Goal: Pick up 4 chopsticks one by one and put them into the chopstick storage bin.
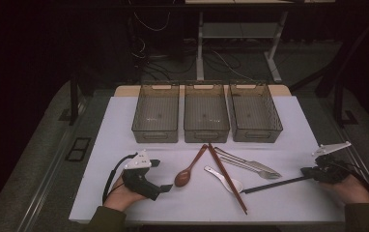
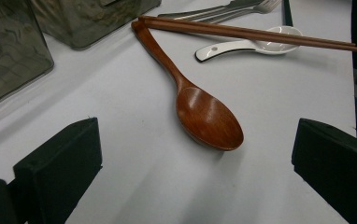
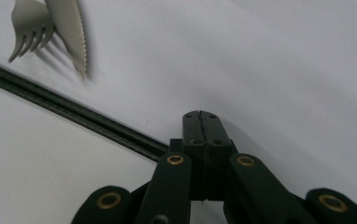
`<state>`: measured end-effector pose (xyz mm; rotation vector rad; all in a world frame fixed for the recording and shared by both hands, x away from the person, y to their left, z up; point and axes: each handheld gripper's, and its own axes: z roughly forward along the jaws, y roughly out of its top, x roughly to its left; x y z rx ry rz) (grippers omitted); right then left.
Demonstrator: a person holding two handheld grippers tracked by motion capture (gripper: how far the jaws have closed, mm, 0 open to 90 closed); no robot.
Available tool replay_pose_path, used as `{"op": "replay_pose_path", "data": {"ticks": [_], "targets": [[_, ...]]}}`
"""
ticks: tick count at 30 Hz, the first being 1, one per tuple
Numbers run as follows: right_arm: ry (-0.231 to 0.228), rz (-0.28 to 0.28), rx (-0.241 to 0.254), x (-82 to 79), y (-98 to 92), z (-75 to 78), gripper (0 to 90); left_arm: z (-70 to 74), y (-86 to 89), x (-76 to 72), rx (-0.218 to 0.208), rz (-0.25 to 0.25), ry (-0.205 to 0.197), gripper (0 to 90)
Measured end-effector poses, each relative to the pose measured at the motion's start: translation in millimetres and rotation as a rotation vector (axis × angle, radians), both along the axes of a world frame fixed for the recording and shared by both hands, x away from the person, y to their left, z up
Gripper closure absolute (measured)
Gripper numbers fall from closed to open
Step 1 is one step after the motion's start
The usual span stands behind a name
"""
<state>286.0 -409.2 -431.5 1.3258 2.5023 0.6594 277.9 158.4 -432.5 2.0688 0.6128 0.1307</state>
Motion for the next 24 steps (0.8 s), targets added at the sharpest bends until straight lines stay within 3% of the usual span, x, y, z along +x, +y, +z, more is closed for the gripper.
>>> {"op": "replay_pose_path", "data": {"ticks": [13,16,17,19,20,22,23,24], "targets": [[0.023,0.045,-0.028,-15.3,4.6,3.0,89.4,-0.6,0.0,-0.3,0.005,-0.006,0.002,0.6],[0.0,0.071,0.022,-15.6,6.1,10.5,85.6,-0.7,-0.1,-0.3,0.003,-0.007,0.002,0.6],[-0.027,0.122,0.067,-17.7,11.5,19.6,81.4,-0.9,-0.1,-0.2,0.004,-0.007,0.002,0.6],[-0.049,0.175,0.1,-19.2,19.5,26.0,77.8,-0.9,-0.1,0.0,0.004,-0.006,0.003,0.7],[-0.049,0.175,0.1,-19.2,19.5,26.0,77.8,-0.8,0.0,-0.1,0.004,-0.007,0.002,0.7],[-0.062,0.25,0.135,-20.8,29.8,28.8,74.6,-0.8,-0.1,-0.4,0.001,-0.007,0.003,0.6],[-0.058,0.324,0.168,-22.4,42.1,28.8,71.8,-0.9,-0.2,-0.4,0.0,-0.006,0.003,0.6],[-0.058,0.324,0.168,-22.4,42.1,28.8,71.8,-0.8,-0.1,-0.3,0.003,-0.008,0.002,0.6]]}}
